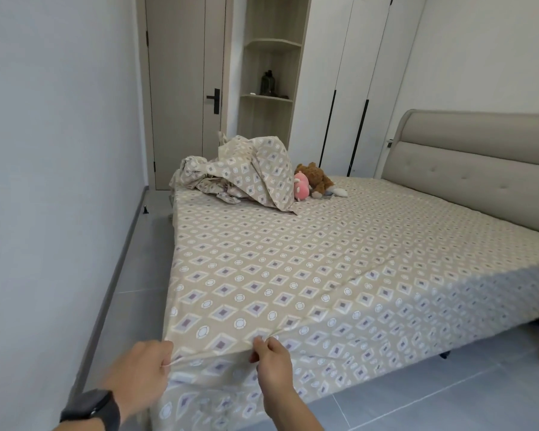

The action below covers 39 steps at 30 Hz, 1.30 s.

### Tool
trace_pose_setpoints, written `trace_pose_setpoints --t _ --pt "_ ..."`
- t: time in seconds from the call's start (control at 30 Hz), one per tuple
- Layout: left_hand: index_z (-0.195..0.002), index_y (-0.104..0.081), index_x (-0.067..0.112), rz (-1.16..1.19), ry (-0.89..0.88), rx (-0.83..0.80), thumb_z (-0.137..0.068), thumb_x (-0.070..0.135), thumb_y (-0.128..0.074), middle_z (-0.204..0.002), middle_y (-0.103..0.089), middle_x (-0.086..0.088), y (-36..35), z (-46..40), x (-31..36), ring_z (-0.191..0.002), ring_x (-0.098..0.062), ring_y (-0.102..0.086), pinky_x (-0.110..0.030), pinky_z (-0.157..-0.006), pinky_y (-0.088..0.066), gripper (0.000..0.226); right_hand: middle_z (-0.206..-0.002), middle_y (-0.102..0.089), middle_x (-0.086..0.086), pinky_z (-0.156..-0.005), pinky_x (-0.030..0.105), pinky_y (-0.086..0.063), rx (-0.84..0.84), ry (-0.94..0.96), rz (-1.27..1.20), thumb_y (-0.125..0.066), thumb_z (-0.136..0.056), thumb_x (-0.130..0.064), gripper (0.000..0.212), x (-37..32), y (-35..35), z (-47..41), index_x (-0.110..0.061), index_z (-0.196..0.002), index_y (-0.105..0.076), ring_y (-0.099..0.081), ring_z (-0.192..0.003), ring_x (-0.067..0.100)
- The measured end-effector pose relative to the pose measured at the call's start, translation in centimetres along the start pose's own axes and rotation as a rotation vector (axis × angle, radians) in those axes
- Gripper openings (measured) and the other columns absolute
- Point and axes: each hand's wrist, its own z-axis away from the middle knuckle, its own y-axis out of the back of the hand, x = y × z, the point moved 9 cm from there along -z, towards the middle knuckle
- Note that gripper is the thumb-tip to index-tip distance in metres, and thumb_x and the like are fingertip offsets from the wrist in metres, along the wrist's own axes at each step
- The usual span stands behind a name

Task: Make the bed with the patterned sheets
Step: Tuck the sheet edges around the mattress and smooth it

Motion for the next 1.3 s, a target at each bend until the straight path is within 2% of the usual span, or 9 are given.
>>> trace_pose_setpoints --t 0.17,0.33,0.4,0.5,0.73,0.9,1.03,1.17,1.3 --pt "-0.090 -0.045 0.027 -0.241 -0.062 0.012 -0.092 0.024 -0.043 -0.107 -0.052 0.007 -1.3 -0.7 2.5 -0.102 -0.017 -0.055 -0.030 -0.068 -0.035 0.003 -0.082 -0.064 0.004 -0.065 0.031 -0.037 -0.024 -0.130 -0.079 -0.057 -0.101 -0.042 0.036 2.4 0.5 -1.8 -0.010 -0.085 -0.056 -0.047 -0.072 0.021" --pt "-0.092 -0.052 0.031 -0.143 -0.153 0.256 -0.083 0.038 -0.055 -0.111 -0.050 0.009 -1.3 -1.8 3.4 -0.101 -0.016 -0.050 -0.031 -0.075 -0.047 0.012 -0.091 -0.066 0.006 -0.061 0.031 -0.039 0.079 -0.240 -0.214 -0.050 -0.103 -0.046 0.041 3.4 2.7 -3.3 -0.007 -0.107 -0.064 -0.048 -0.072 0.020" --pt "-0.117 -0.055 0.030 -0.116 -0.263 0.205 -0.081 0.034 -0.056 -0.135 -0.051 0.008 -2.4 -1.8 4.7 -0.124 -0.020 -0.052 -0.034 -0.089 -0.052 0.037 -0.102 -0.069 0.005 -0.061 0.031 -0.040 0.090 -0.206 -0.251 -0.053 -0.103 -0.043 0.039 2.6 3.1 -4.0 -0.007 -0.108 -0.064 -0.050 -0.075 0.020" --pt "-0.153 -0.033 0.030 -0.120 -0.287 0.053 -0.086 0.032 -0.055 -0.163 -0.023 0.008 -4.9 -1.9 5.6 -0.155 -0.024 -0.015 -0.037 -0.114 -0.036 0.071 -0.108 -0.071 0.002 -0.059 0.030 -0.038 0.095 -0.163 -0.264 -0.055 -0.103 -0.039 0.032 1.7 3.0 -4.5 -0.008 -0.108 -0.065 -0.046 -0.071 0.019" --pt "-0.130 -0.049 0.029 -0.092 -0.246 0.189 -0.069 0.023 -0.065 -0.126 -0.047 0.008 -5.0 -2.4 6.3 -0.123 -0.022 -0.045 -0.033 -0.084 -0.054 0.063 -0.093 -0.068 0.005 -0.060 0.028 -0.035 0.132 -0.106 -0.237 -0.057 -0.103 -0.027 0.025 1.2 2.5 -5.3 -0.008 -0.090 -0.065 -0.042 -0.061 0.015" --pt "-0.125 -0.052 0.029 -0.185 -0.157 0.242 -0.072 0.034 -0.059 -0.101 -0.055 0.011 -3.6 -3.9 6.8 -0.095 -0.018 -0.054 -0.036 -0.079 -0.048 0.053 -0.091 -0.067 0.001 -0.064 0.029 -0.039 0.028 -0.093 -0.209 -0.051 -0.103 -0.029 0.024 0.9 0.1 -3.1 -0.011 -0.098 -0.066 -0.048 -0.068 0.016" --pt "-0.112 -0.060 0.030 -0.204 -0.134 0.150 -0.076 0.042 -0.048 -0.097 -0.057 0.010 1.0 -7.1 11.2 -0.093 -0.019 -0.054 -0.037 -0.082 -0.045 0.039 -0.099 -0.070 -0.003 -0.074 0.030 -0.047 -0.041 -0.009 -0.017 -0.048 -0.104 -0.035 0.022 -6.4 2.0 -0.8 -0.023 -0.101 -0.066 -0.056 -0.077 0.015" --pt "-0.121 -0.057 0.032 -0.046 -0.198 0.006 -0.089 0.043 -0.045 -0.118 -0.056 0.013 10.2 -9.2 20.7 -0.113 -0.017 -0.049 -0.033 -0.094 -0.040 0.035 -0.098 -0.069 -0.001 -0.076 0.027 -0.047 -0.079 0.148 0.191 -0.049 -0.104 -0.036 0.021 -22.7 6.4 1.4 -0.023 -0.100 -0.065 -0.060 -0.083 0.014" --pt "-0.122 -0.059 0.030 -0.001 -0.318 -0.079 -0.094 0.040 -0.049 -0.118 -0.057 0.011 24.1 -10.4 31.2 -0.114 -0.017 -0.049 -0.031 -0.091 -0.039 0.031 -0.091 -0.067 -0.010 -0.073 0.022 -0.044 -0.082 0.237 0.327 -0.052 -0.103 -0.035 0.019 -40.7 11.6 4.9 -0.025 -0.097 -0.066 -0.060 -0.083 0.009"
